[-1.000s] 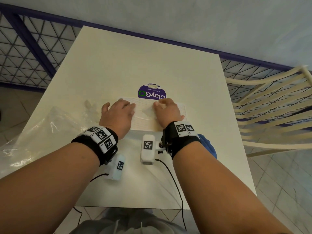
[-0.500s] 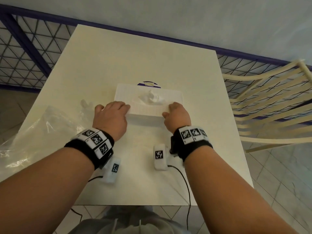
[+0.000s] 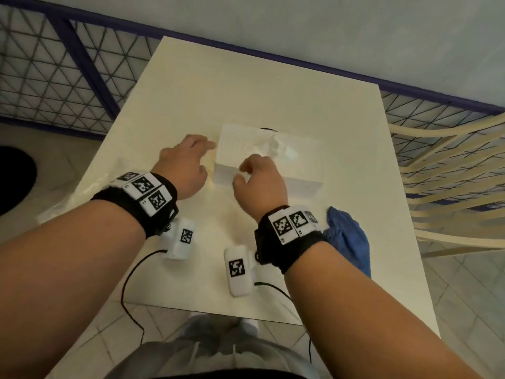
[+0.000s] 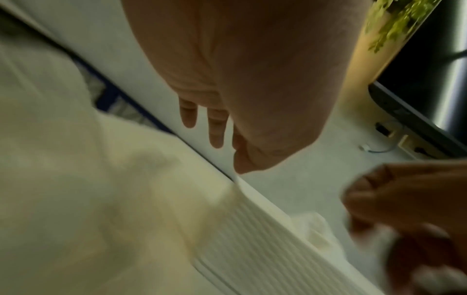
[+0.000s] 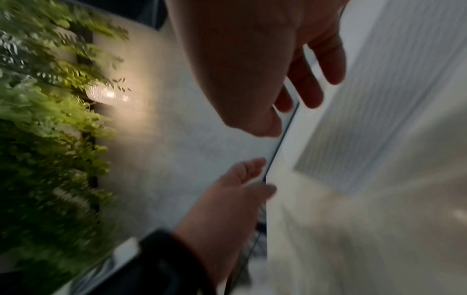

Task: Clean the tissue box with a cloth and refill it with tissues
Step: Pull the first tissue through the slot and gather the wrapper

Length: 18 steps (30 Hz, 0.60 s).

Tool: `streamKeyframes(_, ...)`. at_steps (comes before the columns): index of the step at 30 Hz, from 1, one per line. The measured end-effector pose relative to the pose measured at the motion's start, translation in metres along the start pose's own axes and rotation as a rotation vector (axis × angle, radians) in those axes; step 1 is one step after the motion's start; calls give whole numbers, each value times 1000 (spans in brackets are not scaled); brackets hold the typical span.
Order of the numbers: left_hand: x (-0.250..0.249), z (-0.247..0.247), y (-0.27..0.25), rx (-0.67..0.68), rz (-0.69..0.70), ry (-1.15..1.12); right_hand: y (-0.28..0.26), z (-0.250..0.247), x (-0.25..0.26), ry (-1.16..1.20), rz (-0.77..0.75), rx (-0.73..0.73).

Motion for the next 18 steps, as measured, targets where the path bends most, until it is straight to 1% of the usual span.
streamKeyframes(2, 39, -20, -10, -46, -140, 52, -20, 53, 14, -71, 47, 321)
streamKeyframes(3, 61, -25, -17, -33, -236, 99, -32, 81, 14, -90, 110, 487)
streamKeyframes(4, 83, -28, -24, 4, -338, 156, -45, 105, 13, -77, 197, 623)
streamKeyframes(5, 105, -27, -33, 62, -433, 202, -58, 127, 12, -30, 294, 725)
streamKeyframes(6, 125, -23, -42, 126, -506, 224, -70, 145, 11, 49, 398, 787)
streamKeyframes(8, 158, -7, -58, 239, -583, 202, -85, 170, 11, 199, 567, 814)
streamKeyframes(10, 183, 13, -73, 302, -619, 123, -86, 184, 14, 304, 639, 758)
streamKeyframes(13, 203, 28, -89, 290, -676, 10, -75, 194, 22, 436, 677, 636)
streamKeyframes(15, 205, 26, -95, 272, -721, -18, -66, 197, 24, 524, 691, 603)
streamKeyframes(18, 199, 13, -96, 256, -743, -60, -52, 188, 31, 611, 627, 574)
Point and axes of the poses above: each hand's wrist, its own y-axis towards the middle knuckle, its own z-axis out of the palm, x = y × z, the point moved 7 cm from there along y, towards the middle knuckle, and after that the axes turned 10 degrees about y, right-handed, at the moved point
